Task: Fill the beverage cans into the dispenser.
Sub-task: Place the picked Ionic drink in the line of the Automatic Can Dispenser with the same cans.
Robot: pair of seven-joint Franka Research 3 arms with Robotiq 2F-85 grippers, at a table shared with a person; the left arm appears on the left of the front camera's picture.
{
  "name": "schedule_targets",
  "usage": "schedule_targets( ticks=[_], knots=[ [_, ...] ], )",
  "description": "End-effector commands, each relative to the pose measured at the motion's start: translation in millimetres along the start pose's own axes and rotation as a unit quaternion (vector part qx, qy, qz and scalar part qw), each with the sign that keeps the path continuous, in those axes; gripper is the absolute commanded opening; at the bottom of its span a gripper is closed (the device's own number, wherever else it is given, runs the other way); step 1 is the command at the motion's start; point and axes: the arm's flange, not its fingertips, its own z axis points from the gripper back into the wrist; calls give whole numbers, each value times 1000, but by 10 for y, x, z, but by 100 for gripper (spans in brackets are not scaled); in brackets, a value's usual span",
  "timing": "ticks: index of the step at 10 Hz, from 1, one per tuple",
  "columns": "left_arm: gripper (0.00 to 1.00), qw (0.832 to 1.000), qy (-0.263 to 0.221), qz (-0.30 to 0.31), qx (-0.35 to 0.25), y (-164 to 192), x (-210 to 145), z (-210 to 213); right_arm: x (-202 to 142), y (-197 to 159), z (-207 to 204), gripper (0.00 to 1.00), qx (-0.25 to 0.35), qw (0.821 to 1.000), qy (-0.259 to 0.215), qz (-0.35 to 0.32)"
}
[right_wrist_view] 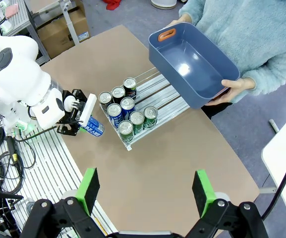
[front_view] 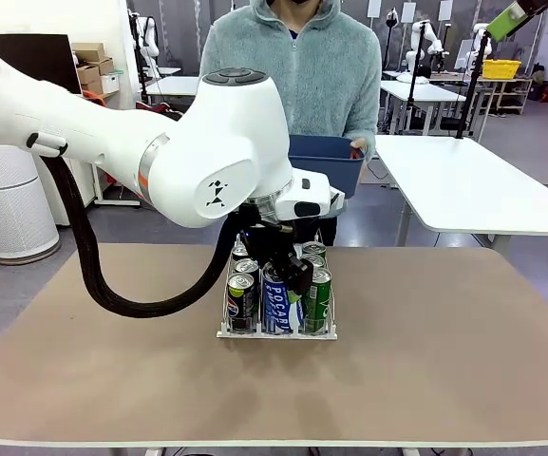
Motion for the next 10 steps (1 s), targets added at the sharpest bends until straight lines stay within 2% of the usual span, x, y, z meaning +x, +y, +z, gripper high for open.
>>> schedule_targets(
  ticks=[1,4,5,6,8,10],
  knots=[
    [57,1000,-6,4,3,-28,1,60,-27,37,-21,100,-1,1000,1,-4],
    [57,1000,-1,1,0,-4,5,8,-27,37,-21,100,-1,1000,1,-4],
    [57,1000,7,-8,28,48,38,-12,-27,37,-21,100,-1,1000,1,-4],
    [57,999,16,-19,34,89,33,5,-27,37,-21,100,-1,1000,1,-4],
    [57,998,30,-4,46,101,94,-49,-27,37,-21,100,-1,1000,1,-4],
    [57,998,28,-18,43,185,93,-118,-27,37,-21,100,-1,1000,1,-4]
  ],
)
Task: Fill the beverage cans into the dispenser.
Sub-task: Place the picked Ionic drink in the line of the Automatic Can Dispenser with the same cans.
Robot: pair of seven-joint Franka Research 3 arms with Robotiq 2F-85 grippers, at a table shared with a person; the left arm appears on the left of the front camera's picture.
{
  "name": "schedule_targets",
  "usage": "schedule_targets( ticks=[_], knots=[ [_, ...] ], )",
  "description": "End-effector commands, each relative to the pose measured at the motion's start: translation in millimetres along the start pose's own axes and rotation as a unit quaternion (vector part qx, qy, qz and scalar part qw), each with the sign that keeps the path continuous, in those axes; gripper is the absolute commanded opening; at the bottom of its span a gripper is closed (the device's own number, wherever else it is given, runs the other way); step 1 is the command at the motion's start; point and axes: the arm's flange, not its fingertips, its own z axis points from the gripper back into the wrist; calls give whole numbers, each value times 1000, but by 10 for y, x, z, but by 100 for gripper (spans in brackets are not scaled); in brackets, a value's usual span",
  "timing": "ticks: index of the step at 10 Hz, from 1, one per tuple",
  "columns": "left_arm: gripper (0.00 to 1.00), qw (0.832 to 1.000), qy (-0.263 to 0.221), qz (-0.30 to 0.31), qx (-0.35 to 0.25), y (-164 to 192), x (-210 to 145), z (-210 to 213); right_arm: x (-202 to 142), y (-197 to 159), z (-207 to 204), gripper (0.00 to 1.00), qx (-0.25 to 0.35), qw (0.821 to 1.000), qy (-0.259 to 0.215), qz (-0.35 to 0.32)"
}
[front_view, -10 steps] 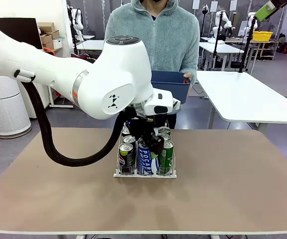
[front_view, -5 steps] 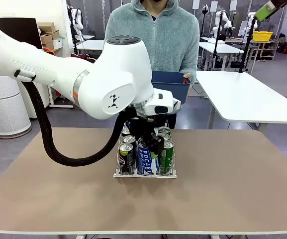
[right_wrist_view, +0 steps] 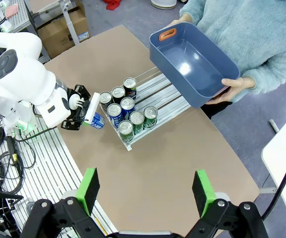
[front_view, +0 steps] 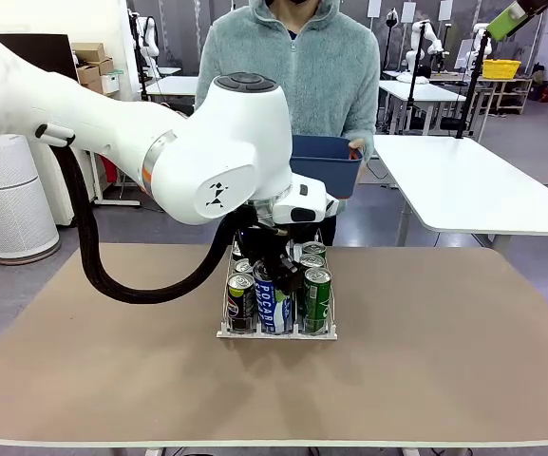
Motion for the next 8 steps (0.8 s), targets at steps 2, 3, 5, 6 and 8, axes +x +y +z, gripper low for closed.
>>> schedule_targets(
  ticks=[2,3,5,6,8],
  knots=[
    [57,1000,1,3,4,60,163,-90,-27,37,-21,100,-1,1000,1,-4],
    [57,1000,1,-3,3,104,161,-117,-27,37,-21,100,-1,1000,1,-4],
    [57,1000,4,2,2,170,224,-163,-27,37,-21,100,-1,1000,1,-4],
    [57,1000,7,2,1,202,243,-194,-27,37,-21,100,-1,1000,1,-4],
    [57,1000,7,0,-7,303,341,-250,-27,37,-21,100,-1,1000,1,-4]
  ],
)
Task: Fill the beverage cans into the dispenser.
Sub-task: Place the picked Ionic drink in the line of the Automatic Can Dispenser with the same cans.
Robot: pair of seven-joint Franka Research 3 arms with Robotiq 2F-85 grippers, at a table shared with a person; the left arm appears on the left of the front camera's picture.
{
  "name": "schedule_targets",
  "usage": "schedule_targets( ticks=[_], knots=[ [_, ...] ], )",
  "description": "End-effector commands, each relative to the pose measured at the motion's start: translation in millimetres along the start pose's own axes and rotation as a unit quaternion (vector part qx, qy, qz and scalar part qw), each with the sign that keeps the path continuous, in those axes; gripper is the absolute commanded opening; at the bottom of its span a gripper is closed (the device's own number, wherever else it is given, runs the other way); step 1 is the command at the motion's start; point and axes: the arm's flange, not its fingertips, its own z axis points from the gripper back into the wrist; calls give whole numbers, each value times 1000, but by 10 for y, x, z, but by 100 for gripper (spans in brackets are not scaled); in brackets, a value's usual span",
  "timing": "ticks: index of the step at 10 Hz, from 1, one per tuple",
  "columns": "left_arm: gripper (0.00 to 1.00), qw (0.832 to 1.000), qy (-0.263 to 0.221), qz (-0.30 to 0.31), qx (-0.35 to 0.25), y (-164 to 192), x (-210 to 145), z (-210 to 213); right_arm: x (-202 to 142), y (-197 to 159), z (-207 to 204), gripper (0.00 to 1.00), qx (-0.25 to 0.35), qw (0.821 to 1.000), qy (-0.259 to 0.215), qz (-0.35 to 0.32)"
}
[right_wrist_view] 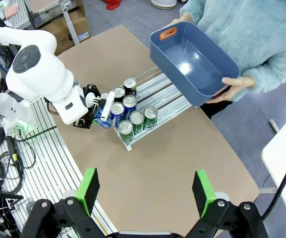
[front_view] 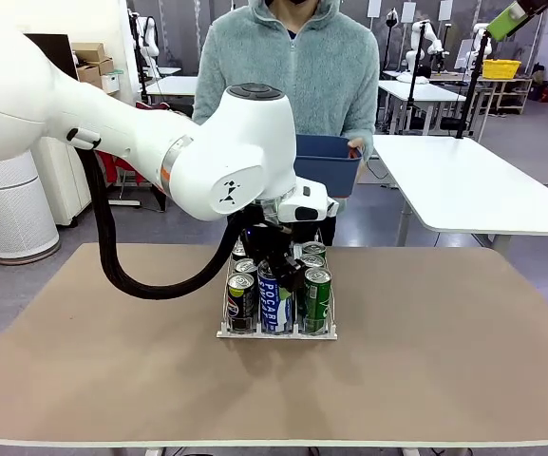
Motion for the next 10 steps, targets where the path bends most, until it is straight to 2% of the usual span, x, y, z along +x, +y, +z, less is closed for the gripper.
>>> schedule_targets(
  ticks=[1,6,10],
  knots=[
    [57,1000,-8,-9,10,143,157,13,-27,37,-21,100,-1,1000,1,-4],
    [57,1000,0,-8,30,466,376,-50,-27,37,-21,100,-1,1000,1,-4],
    [57,999,13,-12,33,535,496,-219,-27,37,-21,100,-1,1000,1,-4]
  ],
)
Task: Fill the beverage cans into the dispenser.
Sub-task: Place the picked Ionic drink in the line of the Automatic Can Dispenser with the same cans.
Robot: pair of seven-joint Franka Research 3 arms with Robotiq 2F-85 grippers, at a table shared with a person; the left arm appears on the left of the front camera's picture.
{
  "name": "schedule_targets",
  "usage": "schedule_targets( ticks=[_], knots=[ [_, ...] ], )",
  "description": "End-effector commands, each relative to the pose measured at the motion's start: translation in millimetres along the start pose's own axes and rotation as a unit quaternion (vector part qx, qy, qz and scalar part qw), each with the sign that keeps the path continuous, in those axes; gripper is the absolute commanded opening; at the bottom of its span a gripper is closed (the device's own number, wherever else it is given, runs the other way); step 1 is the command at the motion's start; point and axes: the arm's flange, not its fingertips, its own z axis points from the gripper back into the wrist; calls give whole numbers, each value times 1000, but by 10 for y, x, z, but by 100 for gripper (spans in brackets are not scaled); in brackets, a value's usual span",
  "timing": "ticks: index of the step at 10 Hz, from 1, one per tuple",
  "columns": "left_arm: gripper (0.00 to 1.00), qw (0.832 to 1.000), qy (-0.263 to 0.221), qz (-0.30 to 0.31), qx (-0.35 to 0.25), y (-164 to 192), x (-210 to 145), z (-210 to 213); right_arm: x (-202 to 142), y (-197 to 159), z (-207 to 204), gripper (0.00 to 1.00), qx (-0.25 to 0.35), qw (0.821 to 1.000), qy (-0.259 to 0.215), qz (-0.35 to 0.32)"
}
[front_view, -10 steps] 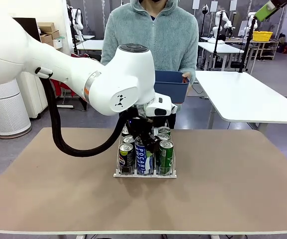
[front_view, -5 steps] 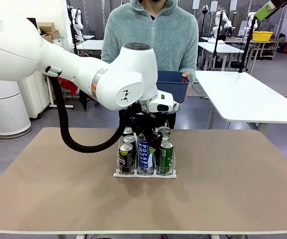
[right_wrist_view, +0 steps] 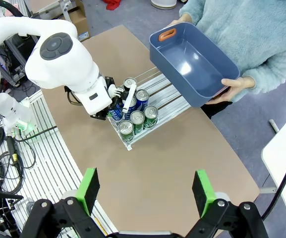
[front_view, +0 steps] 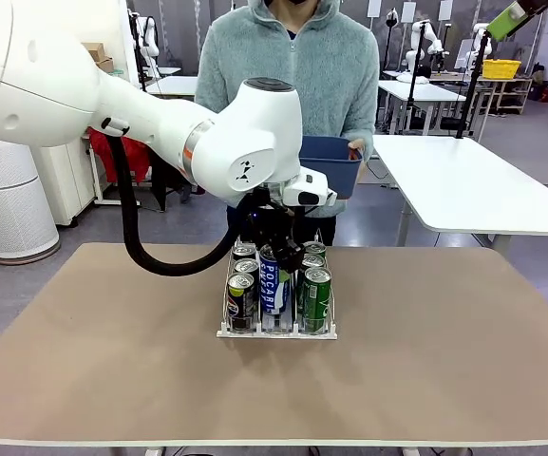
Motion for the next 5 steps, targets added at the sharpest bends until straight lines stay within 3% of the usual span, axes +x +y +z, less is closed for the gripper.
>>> schedule_targets(
  ticks=[1,5],
  knots=[
    [57,1000,-14,-2,23,110,121,-96,-27,37,-21,100,-1,1000,1,-4],
    [57,1000,-2,-9,13,26,127,-284,-27,37,-21,100,-1,1000,1,-4]
  ],
)
